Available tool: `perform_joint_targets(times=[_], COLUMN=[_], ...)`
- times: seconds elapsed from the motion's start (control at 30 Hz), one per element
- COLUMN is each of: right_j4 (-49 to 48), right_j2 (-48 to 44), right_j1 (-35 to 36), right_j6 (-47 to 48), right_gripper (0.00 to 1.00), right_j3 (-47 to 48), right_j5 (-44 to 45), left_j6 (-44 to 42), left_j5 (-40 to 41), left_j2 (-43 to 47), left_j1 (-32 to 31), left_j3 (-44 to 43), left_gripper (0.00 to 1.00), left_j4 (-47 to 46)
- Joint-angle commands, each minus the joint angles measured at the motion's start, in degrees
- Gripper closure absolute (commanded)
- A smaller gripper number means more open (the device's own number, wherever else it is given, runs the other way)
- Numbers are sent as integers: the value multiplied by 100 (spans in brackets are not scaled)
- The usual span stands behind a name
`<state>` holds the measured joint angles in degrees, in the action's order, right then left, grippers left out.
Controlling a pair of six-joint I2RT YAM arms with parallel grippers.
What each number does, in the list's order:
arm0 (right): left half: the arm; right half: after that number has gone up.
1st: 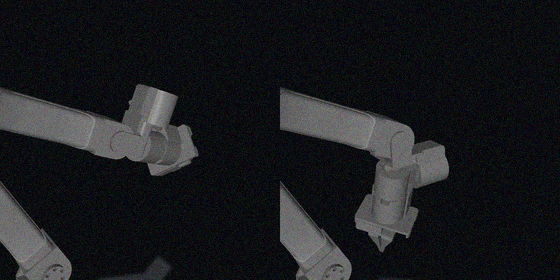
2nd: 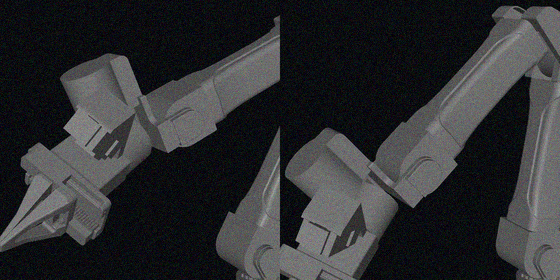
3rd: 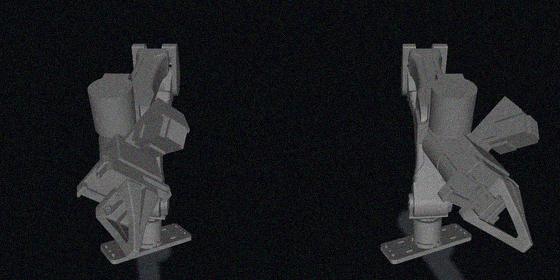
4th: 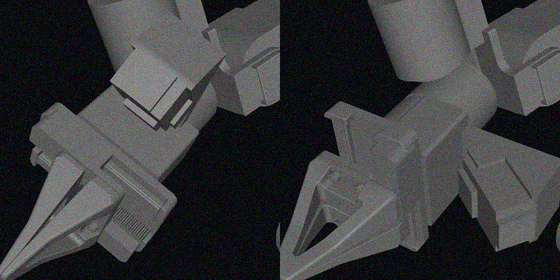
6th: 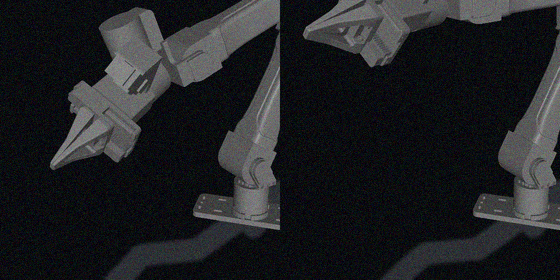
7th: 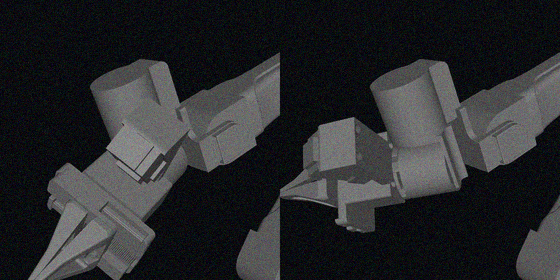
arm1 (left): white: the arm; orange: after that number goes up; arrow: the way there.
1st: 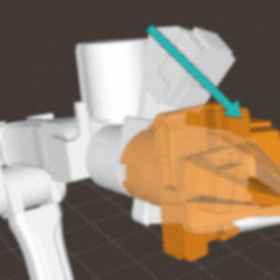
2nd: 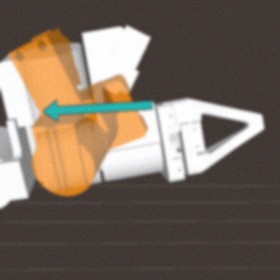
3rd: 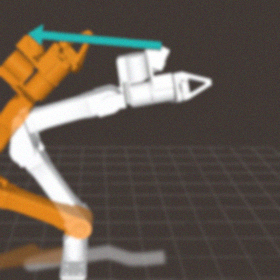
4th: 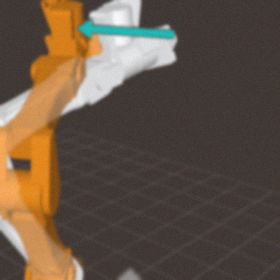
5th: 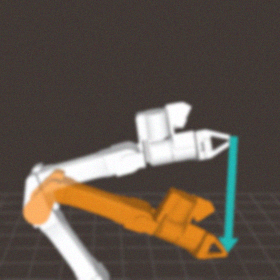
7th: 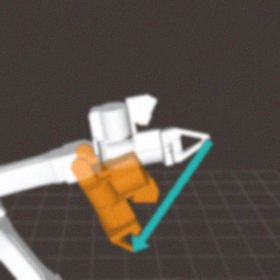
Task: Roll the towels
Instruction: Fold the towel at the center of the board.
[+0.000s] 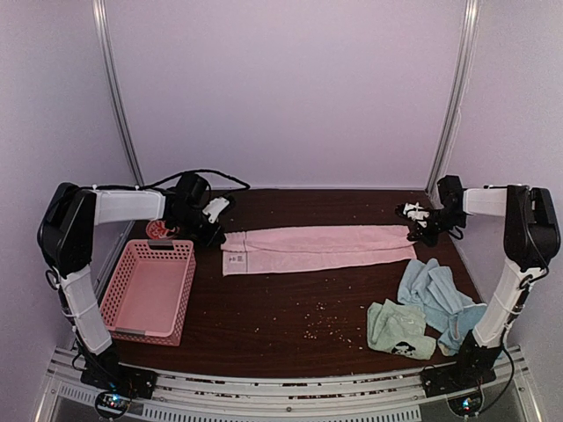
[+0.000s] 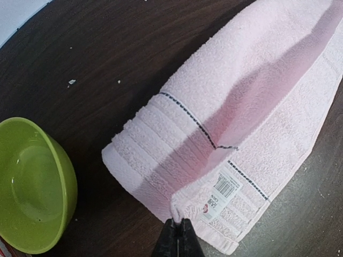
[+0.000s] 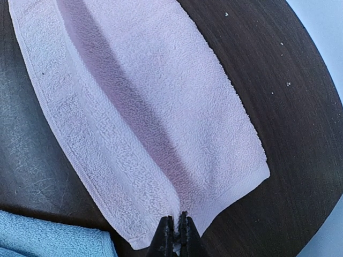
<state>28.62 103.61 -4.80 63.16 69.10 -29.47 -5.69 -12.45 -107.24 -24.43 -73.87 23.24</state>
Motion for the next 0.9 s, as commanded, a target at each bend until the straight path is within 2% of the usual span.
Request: perform_joint_targets(times=[0.0, 0.27, 0.47, 0.87], right_j4=[44, 30, 169, 196], right_j2=[-101, -347, -439, -329], right_j1=[-21, -28, -74, -75], right_j6=[-21, -184, 62, 255], right_gripper=[100, 100, 100, 100], right_j3=[-44, 14, -60, -306], right_j5=[93, -76, -173, -33], left_j6=[-113, -285, -606, -680], left_j5=[-59, -54, 21, -205], left_j2=[55, 252, 731, 736], left_j1=[0, 4, 3, -4], left_j3=[5, -17, 277, 454], left_gripper=[100, 100, 100, 100], left_j4=[51, 89, -95, 308])
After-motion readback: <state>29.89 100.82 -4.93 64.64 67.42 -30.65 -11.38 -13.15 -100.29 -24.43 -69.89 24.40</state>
